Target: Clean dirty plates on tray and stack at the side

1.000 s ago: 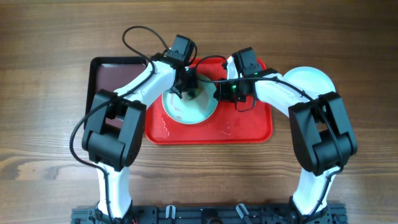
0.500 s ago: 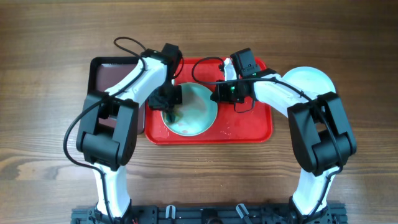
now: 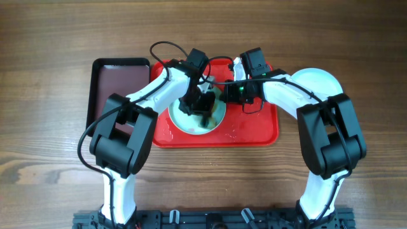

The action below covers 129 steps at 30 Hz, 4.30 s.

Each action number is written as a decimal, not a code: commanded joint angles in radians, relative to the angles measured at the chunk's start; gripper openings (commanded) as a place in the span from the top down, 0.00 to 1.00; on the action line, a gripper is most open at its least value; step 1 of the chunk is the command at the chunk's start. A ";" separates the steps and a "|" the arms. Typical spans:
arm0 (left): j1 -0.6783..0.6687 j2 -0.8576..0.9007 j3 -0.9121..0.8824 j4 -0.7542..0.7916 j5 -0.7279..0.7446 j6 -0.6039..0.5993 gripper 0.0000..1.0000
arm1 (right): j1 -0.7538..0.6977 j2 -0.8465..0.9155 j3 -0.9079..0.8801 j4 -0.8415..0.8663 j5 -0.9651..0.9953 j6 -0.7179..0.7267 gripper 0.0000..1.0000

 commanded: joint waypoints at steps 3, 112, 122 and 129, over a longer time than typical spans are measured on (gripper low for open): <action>-0.013 0.050 -0.017 0.211 0.032 -0.130 0.96 | 0.007 0.027 -0.005 -0.008 0.024 0.034 0.96; 0.140 0.027 -0.017 0.219 -0.687 -0.305 0.96 | 0.007 0.034 -0.005 -0.002 0.027 0.050 0.96; 0.189 -0.050 0.275 -0.277 -0.440 -0.256 0.96 | 0.007 0.034 -0.005 -0.002 0.027 0.051 0.96; 0.245 -0.140 0.403 -0.350 -0.409 -0.253 0.96 | 0.007 0.032 -0.001 0.000 0.027 0.048 0.94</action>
